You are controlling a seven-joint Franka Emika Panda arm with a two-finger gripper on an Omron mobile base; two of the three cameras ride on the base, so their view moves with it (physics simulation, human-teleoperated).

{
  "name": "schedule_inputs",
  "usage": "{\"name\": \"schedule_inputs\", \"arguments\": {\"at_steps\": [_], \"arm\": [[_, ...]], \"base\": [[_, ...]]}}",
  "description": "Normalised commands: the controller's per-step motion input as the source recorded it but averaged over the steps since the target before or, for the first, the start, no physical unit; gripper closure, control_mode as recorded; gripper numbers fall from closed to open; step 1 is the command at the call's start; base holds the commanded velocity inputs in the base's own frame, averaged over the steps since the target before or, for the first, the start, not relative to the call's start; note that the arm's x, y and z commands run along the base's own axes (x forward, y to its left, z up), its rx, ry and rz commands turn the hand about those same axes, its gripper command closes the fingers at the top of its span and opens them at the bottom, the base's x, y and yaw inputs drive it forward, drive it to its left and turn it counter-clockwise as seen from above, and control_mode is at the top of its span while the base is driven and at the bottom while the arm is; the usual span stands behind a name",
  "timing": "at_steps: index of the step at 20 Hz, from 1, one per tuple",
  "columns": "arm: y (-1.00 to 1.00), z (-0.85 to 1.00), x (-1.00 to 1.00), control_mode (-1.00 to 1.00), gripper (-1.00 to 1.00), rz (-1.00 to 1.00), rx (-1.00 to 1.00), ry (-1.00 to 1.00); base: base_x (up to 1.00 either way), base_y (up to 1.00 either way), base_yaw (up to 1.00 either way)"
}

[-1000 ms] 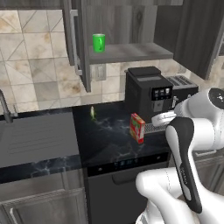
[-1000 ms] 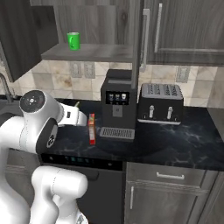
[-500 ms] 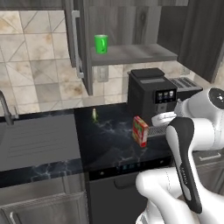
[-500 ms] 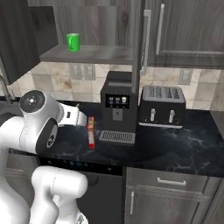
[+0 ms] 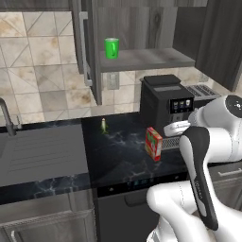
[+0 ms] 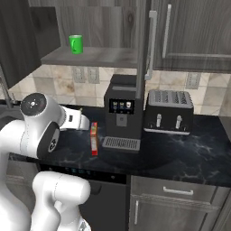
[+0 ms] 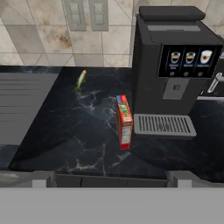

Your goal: Pick the jam and cereal from the counter and place them in the cabinets closest to them.

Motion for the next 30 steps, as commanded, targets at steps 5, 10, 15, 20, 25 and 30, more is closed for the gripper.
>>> {"name": "schedule_inputs", "arguments": {"at_steps": [5,10,15,20,25,30], "arm": [[0.0,0.0,0.0,-1.0,-1.0,0.0,0.0,0.0],[0.0,-0.04,0.0,-1.0,-1.0,0.0,0.0,0.0],[0.0,-0.17,0.0,-1.0,-1.0,0.0,0.0,0.0],[0.0,-0.26,0.0,-1.0,-1.0,0.01,0.0,0.0],[-0.01,-0.27,0.0,-1.0,-1.0,0.02,0.0,0.0],[0.0,-0.29,0.0,-1.0,-1.0,0.02,0.0,0.0]], "base": [[0.0,0.0,0.0],[0.0,0.0,0.0],[0.0,0.0,0.0],[0.0,0.0,0.0],[0.0,0.0,0.0],[0.0,0.0,0.0]]}}
